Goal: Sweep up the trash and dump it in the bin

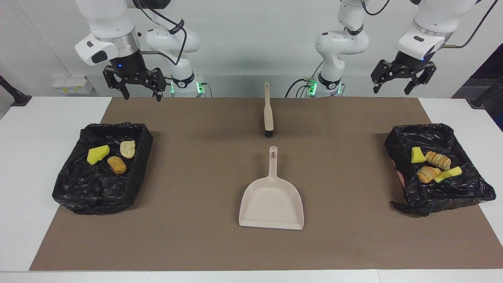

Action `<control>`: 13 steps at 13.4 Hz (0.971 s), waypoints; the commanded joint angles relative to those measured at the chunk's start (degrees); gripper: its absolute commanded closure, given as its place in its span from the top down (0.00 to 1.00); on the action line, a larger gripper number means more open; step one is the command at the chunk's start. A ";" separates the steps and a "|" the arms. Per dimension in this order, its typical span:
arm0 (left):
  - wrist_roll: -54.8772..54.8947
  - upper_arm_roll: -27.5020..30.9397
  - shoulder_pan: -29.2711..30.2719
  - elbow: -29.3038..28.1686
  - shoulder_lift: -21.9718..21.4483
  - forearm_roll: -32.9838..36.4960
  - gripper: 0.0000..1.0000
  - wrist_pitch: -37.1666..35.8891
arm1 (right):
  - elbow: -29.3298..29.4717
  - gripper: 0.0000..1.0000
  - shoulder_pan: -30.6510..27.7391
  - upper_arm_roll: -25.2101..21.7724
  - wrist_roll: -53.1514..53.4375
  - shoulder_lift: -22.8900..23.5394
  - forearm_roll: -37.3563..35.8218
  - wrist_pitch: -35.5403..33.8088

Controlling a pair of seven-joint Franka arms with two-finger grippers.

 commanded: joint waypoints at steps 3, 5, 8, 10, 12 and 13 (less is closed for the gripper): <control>1.31 -0.13 0.97 -4.05 -2.79 -1.56 1.00 0.65 | -1.33 1.00 -0.93 0.38 -0.98 -1.27 0.36 -0.35; 1.22 -0.13 0.97 -4.15 -2.79 -1.56 1.00 1.17 | -1.33 1.00 -0.93 0.38 -0.98 -1.27 0.36 -0.35; 1.13 -0.13 0.97 -3.97 -2.70 -1.56 1.00 1.61 | -1.33 1.00 -0.93 0.38 -0.98 -1.27 0.36 -0.35; 1.13 -0.13 0.88 -3.97 -2.62 -1.65 1.00 2.13 | -1.33 1.00 -0.93 0.38 -0.98 -1.27 0.36 -0.35; 1.13 -0.13 0.88 -4.15 -2.61 -1.65 1.00 3.10 | -1.33 1.00 -0.93 0.38 -0.98 -1.27 0.36 -0.35; 1.13 -0.13 0.88 -4.15 -2.61 -1.65 1.00 3.19 | -1.33 1.00 -0.93 0.47 -1.07 -1.27 0.36 -0.35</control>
